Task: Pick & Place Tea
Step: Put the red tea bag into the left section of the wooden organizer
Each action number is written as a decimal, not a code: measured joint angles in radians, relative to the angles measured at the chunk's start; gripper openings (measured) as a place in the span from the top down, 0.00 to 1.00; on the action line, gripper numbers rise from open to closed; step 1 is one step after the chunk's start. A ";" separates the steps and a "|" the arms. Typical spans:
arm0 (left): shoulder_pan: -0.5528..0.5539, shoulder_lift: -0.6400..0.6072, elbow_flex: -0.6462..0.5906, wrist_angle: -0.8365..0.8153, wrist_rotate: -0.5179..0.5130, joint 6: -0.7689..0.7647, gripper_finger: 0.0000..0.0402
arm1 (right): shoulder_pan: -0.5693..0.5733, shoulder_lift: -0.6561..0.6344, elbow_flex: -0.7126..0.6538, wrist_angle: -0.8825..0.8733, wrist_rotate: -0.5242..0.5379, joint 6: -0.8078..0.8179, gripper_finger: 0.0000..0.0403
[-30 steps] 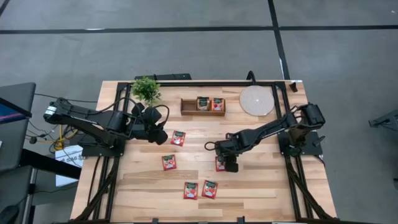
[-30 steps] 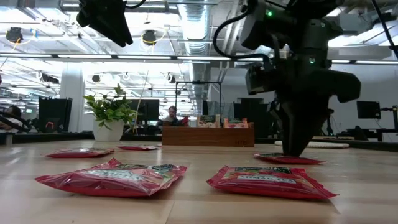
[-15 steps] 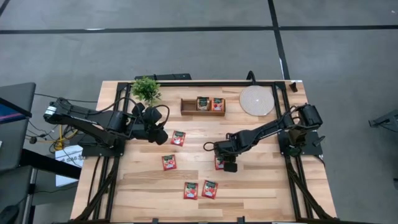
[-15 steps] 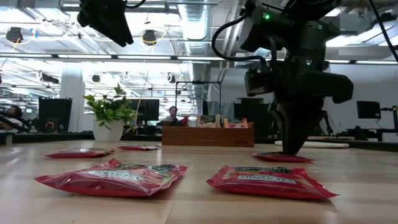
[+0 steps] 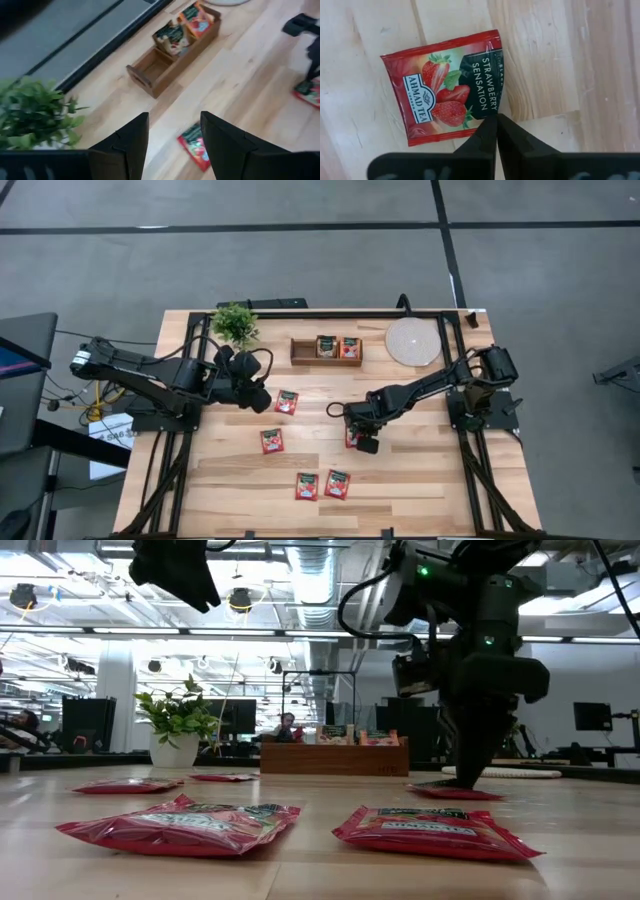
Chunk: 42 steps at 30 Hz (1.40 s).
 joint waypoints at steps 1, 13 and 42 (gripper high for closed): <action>0.000 0.000 0.000 0.007 0.013 0.004 0.57 | 0.000 -0.002 0.005 -0.006 0.002 0.002 1.00; 0.000 0.030 0.000 0.173 0.292 0.097 0.57 | 0.061 -0.124 0.189 -0.159 0.106 -0.009 1.00; 0.009 0.195 0.000 0.655 0.431 0.466 0.57 | 0.026 -0.153 0.493 -0.196 0.150 -0.126 1.00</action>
